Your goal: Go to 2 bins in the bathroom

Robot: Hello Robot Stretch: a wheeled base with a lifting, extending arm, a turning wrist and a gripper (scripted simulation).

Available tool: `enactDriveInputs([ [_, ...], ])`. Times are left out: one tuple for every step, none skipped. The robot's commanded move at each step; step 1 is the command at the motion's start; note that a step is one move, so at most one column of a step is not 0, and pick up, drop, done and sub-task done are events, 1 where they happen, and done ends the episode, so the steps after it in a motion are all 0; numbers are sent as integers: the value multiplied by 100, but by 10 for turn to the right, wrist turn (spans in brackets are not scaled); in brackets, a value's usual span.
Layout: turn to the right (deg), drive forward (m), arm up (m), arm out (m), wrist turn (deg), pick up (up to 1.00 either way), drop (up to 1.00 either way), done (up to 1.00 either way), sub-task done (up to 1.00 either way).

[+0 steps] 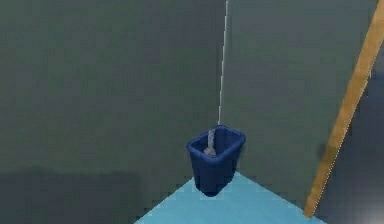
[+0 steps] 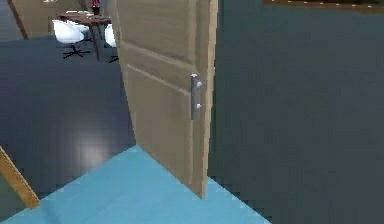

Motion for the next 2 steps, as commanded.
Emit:
enactDriveInputs([
  [-150, 0, 0, 0, 0, 0, 0, 0, 0],
  [0, 55, 0, 0, 0, 0, 0, 0, 0],
])
